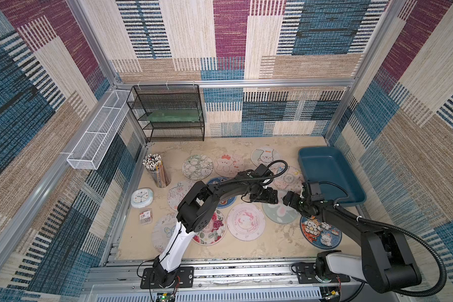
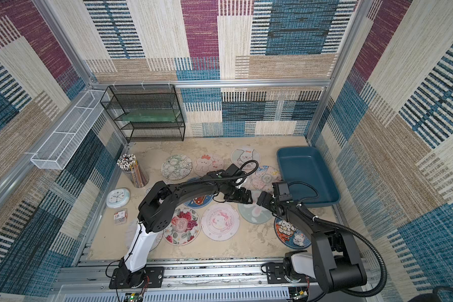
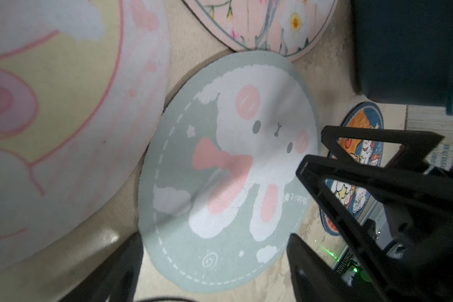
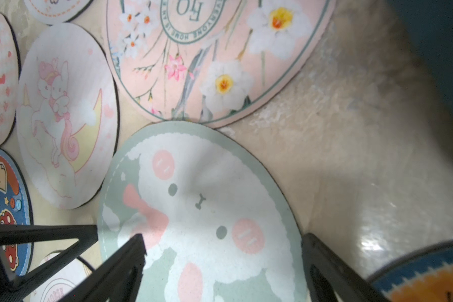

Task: Put the coasters into the storage box
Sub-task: Pick up the coaster from the center of the board.

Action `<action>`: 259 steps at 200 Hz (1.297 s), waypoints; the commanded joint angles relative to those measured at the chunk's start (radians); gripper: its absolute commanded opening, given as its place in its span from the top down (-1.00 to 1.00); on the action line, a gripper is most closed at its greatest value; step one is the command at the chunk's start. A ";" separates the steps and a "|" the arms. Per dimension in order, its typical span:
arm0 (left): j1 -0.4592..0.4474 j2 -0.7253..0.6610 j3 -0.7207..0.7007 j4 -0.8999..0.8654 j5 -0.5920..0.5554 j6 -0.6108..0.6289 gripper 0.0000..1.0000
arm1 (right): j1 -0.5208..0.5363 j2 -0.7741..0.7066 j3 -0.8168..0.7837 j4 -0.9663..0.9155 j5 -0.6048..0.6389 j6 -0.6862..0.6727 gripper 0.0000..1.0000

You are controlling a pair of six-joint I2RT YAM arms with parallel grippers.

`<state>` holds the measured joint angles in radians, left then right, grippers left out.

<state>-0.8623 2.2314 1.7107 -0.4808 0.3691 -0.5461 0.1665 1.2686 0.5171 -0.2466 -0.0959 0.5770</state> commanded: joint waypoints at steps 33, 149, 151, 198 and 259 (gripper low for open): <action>-0.003 0.014 0.000 -0.037 -0.016 0.022 -0.71 | 0.040 0.029 0.001 -0.026 -0.084 0.020 -1.00; -0.004 0.014 0.000 -0.039 -0.018 0.023 -0.71 | 0.043 -0.003 0.009 -0.013 -0.073 0.013 -0.50; -0.003 0.014 0.001 -0.039 -0.018 0.023 -0.71 | 0.043 -0.003 0.010 -0.013 -0.073 0.013 -0.49; -0.004 0.016 0.003 -0.039 -0.018 0.025 -0.71 | 0.055 -0.002 0.030 -0.017 -0.061 0.002 0.09; -0.003 0.006 0.002 -0.050 -0.022 0.042 -0.72 | 0.057 -0.008 0.074 -0.064 -0.035 -0.041 0.93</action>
<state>-0.8661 2.2360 1.7176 -0.4839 0.3683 -0.5381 0.2230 1.2690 0.5694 -0.2855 -0.1478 0.5697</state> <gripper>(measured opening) 0.856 0.097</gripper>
